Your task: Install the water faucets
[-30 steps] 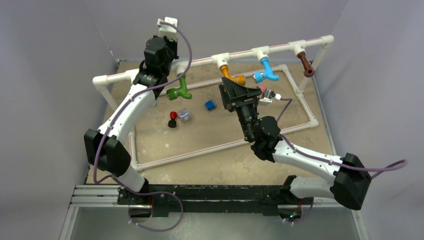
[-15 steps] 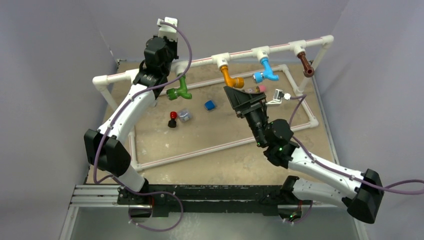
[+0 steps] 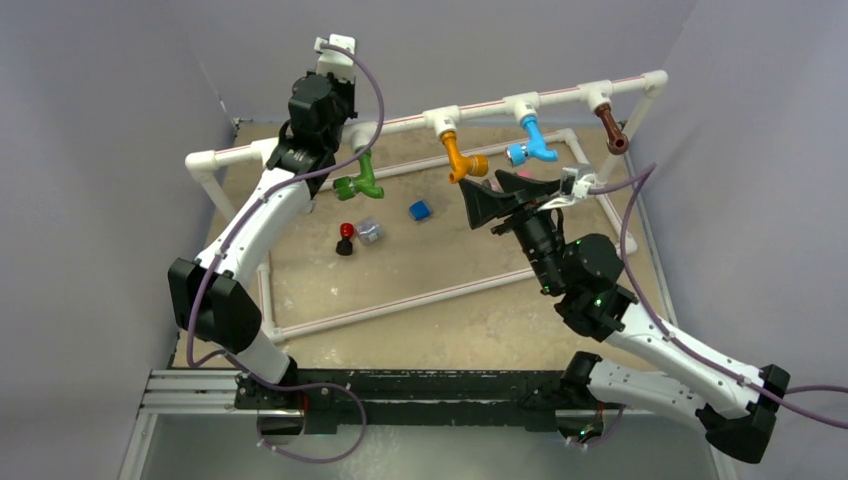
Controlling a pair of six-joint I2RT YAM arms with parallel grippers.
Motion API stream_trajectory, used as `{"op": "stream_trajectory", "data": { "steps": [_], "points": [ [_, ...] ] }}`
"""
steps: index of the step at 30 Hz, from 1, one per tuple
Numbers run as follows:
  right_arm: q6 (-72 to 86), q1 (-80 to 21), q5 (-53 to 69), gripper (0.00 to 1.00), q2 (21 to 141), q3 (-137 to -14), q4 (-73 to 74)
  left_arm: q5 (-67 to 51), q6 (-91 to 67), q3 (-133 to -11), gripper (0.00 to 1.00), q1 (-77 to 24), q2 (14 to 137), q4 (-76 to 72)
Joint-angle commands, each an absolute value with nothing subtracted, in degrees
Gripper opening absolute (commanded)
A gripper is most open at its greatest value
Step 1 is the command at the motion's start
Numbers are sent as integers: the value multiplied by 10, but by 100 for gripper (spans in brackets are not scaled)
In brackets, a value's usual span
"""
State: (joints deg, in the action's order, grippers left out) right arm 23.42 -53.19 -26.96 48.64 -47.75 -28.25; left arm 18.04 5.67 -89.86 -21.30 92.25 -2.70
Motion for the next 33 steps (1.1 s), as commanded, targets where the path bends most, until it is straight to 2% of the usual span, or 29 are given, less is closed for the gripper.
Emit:
{"op": "stream_trajectory", "data": {
  "steps": [1,11,22,26,33],
  "points": [
    [-57,-531,-210,83,495,-533,-242,178,66,-869,11,-222,948,31],
    [-398,-534,-135,84,526,-543,-209,177,65,-869,11,-222,949,31],
    [-596,-575,-272,83,608,-510,-391,177,66,-869,11,-222,948,30],
    [-651,-584,-321,77,651,-506,-465,177,66,-869,11,-222,947,30],
    [-717,-585,-391,59,726,-529,-562,178,68,-869,11,-222,948,29]
  ]
}}
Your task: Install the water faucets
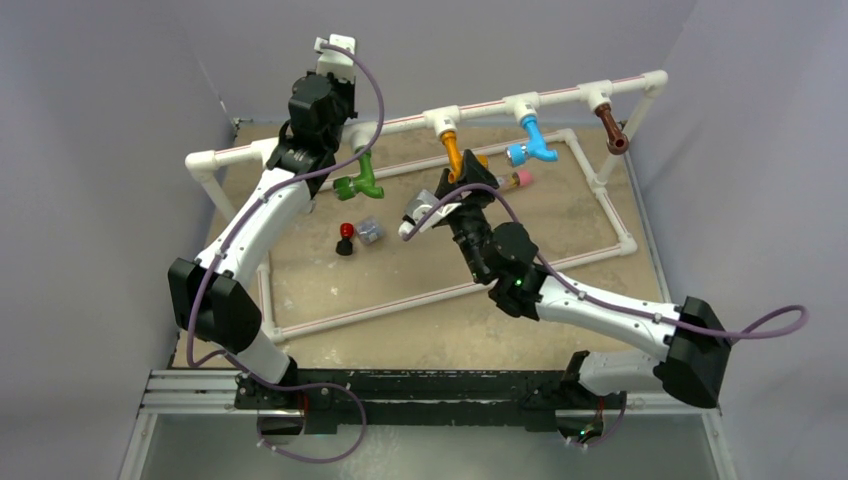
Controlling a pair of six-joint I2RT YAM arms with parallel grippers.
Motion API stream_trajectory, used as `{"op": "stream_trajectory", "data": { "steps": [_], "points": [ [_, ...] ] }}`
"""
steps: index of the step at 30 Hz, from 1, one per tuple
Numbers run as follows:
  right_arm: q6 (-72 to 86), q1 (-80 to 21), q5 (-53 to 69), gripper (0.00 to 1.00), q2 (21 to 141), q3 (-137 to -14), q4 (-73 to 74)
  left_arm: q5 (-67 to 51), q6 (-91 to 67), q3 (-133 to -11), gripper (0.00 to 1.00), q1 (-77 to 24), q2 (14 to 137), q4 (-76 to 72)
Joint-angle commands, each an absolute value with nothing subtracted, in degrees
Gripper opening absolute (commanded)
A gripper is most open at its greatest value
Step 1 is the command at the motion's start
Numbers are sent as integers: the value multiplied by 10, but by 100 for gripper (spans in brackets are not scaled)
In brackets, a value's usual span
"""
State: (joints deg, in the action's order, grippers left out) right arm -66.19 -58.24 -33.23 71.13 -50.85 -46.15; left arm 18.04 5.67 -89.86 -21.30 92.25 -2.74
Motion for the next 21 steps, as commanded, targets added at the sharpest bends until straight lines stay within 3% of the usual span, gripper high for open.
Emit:
{"op": "stream_trajectory", "data": {
  "steps": [1,8,9,11,21],
  "points": [
    [-717,-586,-394,55,730,-533,-567,178,68,-869,11,-222,948,29],
    [-652,-586,-411,16,753,-542,-587,178,67,-869,11,-222,949,29],
    [-629,-586,-408,7,754,-541,-595,178,68,-869,11,-222,949,29],
    [-586,-586,-408,0,759,-545,-587,178,67,-869,11,-222,949,29],
    [-153,-586,-393,0,749,-542,-584,178,68,-869,11,-222,948,30]
  ]
}}
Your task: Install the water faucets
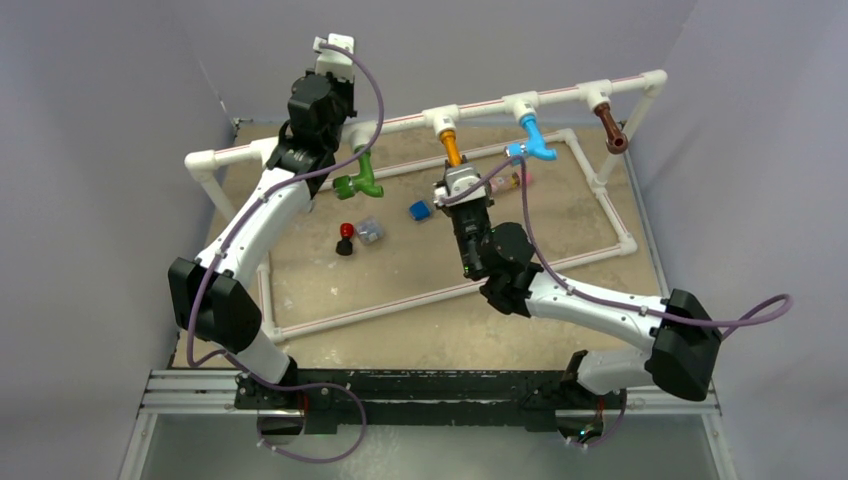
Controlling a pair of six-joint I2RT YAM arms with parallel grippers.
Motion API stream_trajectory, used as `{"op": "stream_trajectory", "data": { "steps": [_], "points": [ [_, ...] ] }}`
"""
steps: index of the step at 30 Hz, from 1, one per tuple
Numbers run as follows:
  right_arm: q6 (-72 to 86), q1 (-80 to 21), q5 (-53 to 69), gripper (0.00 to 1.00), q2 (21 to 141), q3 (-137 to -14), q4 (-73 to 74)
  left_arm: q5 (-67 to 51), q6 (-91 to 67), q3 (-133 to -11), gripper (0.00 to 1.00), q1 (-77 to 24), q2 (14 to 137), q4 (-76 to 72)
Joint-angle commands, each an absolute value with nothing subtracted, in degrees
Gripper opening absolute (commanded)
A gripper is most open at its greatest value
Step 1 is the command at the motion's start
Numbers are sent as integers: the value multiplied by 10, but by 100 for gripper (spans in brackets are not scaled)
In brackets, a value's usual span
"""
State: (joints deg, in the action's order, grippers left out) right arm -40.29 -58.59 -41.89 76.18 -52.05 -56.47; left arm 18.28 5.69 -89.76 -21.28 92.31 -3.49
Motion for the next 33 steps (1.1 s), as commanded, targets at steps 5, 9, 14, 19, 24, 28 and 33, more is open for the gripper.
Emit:
{"op": "stream_trajectory", "data": {
  "steps": [5,9,14,19,24,28,33],
  "points": [
    [107,-585,-344,0,728,-516,-617,178,67,-869,11,-222,946,30],
    [266,-585,-341,0,720,-505,-643,178,66,-868,11,-222,944,30],
    [452,-583,-363,0,712,-492,-655,177,65,-868,11,-222,942,30],
    [629,-574,-356,0,714,-468,-677,176,64,-868,11,-222,941,31],
    [751,-558,-318,0,725,-451,-719,176,65,-867,12,-223,940,29],
    [806,-555,-314,0,724,-449,-720,175,64,-867,12,-222,941,30],
    [833,-553,-321,0,712,-462,-663,175,64,-867,12,-222,941,29]
  ]
}}
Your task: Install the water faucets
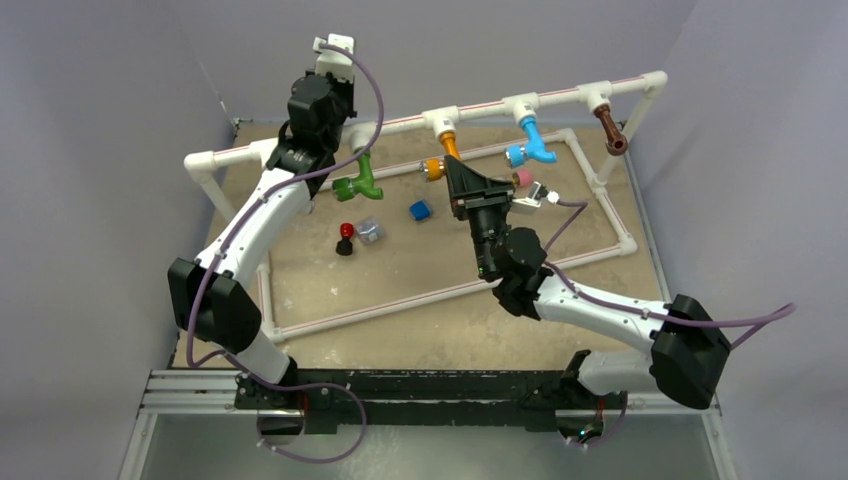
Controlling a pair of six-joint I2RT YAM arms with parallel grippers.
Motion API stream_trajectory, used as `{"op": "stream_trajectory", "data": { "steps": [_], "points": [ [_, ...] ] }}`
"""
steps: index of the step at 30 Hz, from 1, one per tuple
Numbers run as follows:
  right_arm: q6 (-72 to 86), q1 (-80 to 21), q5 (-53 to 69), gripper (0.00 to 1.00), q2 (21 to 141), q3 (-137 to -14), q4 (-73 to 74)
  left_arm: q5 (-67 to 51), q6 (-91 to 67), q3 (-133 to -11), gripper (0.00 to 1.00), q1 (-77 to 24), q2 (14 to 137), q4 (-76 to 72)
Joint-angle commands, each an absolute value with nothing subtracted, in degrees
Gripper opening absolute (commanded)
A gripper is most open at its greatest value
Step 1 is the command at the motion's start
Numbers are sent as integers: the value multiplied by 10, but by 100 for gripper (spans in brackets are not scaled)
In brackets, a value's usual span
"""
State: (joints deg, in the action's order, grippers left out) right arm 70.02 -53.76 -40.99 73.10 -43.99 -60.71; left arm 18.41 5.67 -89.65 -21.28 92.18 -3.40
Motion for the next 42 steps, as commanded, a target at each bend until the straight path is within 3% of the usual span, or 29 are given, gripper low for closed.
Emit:
{"op": "stream_trajectory", "data": {
  "steps": [1,3,11,16,21,27,42],
  "points": [
    [832,-553,-322,0,710,-463,-655,175,64,-867,12,-223,942,29],
    [830,-553,-324,0,705,-465,-641,175,64,-868,12,-222,943,30],
    [808,-553,-328,50,671,-451,-580,176,65,-868,12,-222,944,31],
    [788,-552,-325,69,642,-444,-524,176,65,-869,12,-223,945,31],
    [742,-551,-318,75,605,-440,-467,177,65,-869,12,-224,946,31],
    [628,-552,-286,76,563,-446,-397,177,66,-869,12,-225,948,32],
    [99,-551,-178,79,521,-577,-191,185,73,-867,12,-232,951,27]
  ]
}}
